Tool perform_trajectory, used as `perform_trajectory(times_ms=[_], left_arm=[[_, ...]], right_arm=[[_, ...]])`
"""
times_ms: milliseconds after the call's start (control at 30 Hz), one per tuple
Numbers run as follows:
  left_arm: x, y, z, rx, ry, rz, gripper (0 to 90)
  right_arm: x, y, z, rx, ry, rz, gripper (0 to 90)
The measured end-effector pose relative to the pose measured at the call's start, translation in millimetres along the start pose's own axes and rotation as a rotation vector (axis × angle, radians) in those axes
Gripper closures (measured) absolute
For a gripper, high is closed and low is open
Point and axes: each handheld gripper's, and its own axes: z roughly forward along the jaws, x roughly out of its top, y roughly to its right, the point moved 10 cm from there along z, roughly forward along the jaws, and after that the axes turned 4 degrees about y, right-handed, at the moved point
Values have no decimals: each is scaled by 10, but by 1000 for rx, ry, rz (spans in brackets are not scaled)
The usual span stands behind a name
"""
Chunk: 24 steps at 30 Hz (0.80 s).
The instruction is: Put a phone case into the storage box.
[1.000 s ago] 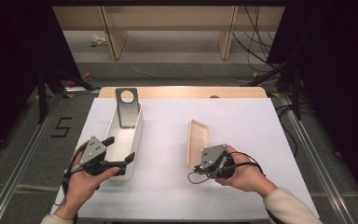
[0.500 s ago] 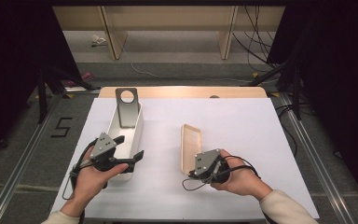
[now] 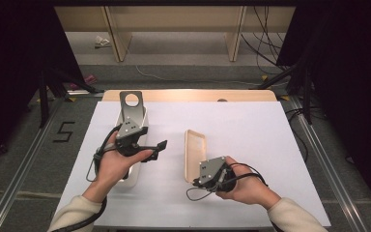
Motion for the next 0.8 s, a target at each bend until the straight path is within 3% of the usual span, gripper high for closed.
perform_trajectory(times_ms=[167,267,300,367,533,600,800], left_arm=[[50,95,210,-27,-44,3,165],[51,133,280,-38,-62,-15,189],[51,167,349,-51,-78,-50,201],[59,183,394,-55,-80,-68,210],[48,242,547,-70,-116,-81,251],[26,292,642,-87,-149,-102,272],[21,324,761,-86,-188,-142,349]], right_arm=[[20,-3,-6,-10,1,-1,876],[33,0,-4,-13,8,-6,877],[37,-2,-7,-11,7,-4,876],[38,-2,-6,-11,7,-5,877],[50,0,-9,-15,9,-9,876],[59,3,-13,-20,15,-8,876],[64,-1,-12,-25,15,-13,876]])
